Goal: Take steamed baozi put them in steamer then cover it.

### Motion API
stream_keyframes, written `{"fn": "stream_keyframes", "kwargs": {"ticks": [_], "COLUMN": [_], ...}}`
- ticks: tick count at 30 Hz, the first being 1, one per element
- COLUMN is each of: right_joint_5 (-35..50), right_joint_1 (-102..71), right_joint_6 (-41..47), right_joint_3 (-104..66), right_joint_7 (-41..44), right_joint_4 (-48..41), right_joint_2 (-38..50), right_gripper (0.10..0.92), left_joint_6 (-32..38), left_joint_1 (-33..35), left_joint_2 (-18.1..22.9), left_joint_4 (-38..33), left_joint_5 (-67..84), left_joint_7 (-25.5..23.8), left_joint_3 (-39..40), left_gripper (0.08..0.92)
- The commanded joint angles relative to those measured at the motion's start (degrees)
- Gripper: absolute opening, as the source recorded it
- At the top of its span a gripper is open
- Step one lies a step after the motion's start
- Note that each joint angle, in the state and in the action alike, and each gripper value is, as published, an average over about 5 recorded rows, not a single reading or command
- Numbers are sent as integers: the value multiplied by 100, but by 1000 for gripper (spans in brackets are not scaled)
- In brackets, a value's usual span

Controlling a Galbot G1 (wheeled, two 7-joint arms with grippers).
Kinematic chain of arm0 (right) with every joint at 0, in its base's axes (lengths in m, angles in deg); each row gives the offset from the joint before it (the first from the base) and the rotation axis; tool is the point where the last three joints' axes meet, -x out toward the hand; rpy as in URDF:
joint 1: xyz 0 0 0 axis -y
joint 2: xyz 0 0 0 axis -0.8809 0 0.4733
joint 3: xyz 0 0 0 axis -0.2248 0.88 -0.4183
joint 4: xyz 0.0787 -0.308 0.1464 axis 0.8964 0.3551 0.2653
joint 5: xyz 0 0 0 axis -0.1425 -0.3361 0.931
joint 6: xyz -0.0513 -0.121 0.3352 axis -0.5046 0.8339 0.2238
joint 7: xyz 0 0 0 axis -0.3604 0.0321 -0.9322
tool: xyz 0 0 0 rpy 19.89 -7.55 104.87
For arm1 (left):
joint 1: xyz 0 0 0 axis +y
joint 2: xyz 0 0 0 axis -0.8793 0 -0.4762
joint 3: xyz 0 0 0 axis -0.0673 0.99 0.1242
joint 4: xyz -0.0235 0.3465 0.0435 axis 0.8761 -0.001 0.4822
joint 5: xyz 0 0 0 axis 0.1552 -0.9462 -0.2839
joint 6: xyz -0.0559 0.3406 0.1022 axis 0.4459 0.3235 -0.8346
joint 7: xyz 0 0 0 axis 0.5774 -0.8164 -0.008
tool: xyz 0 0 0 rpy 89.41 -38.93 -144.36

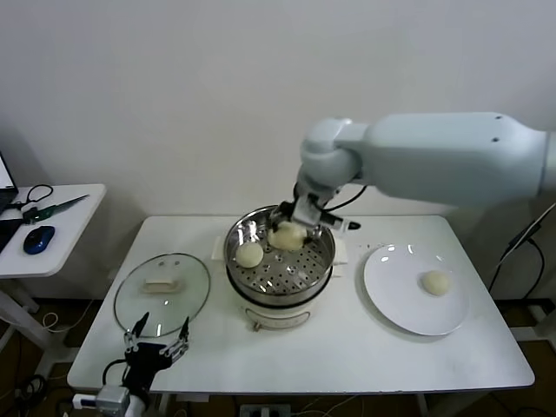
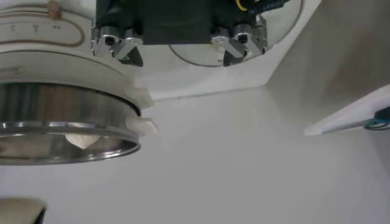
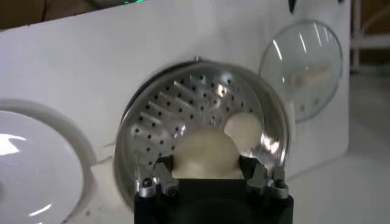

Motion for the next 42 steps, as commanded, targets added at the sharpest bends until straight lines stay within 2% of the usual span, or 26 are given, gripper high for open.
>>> {"fn": "stream_keyframes", "kwargs": {"ticks": [1, 7, 21, 24, 28, 32, 42], "right_joint_5": [-940, -1131, -1001, -939, -894, -541, 1225], "right_joint_1": [-775, -1054, -1157, -1137, -1139, -1044, 105], "right_joint_6": [-198, -256, -252, -270, -275, -353, -821], "right_joint_3": [-13, 25, 106, 89, 45, 19, 56], "right_joint_7": [-271, -252, -222, -253, -449, -433, 301], "right_joint_4": [12, -355, -444, -487, -577, -653, -856], "right_joint_2": [-561, -535, -377, -377, -380, -335, 239], "right_gripper": [698, 698, 705, 727, 796, 821, 823], "left_joint_6": [12, 2, -3, -1, 2, 13, 16], "left_joint_1": [10, 1, -10, -9, -9, 4, -7], "left_joint_2": [-13, -21, -12, -10, -5, -4, 33], "left_joint_4": [-28, -36, -12, -11, -22, -39, -71], "left_joint_5": [-1, 6, 4, 2, -4, -3, -7], "left_joint_7": [9, 8, 12, 15, 17, 18, 19], "left_joint_3": [-60, -76, -80, -80, -78, -82, -50], "left_gripper": [823, 823, 823, 823, 823, 823, 823]}}
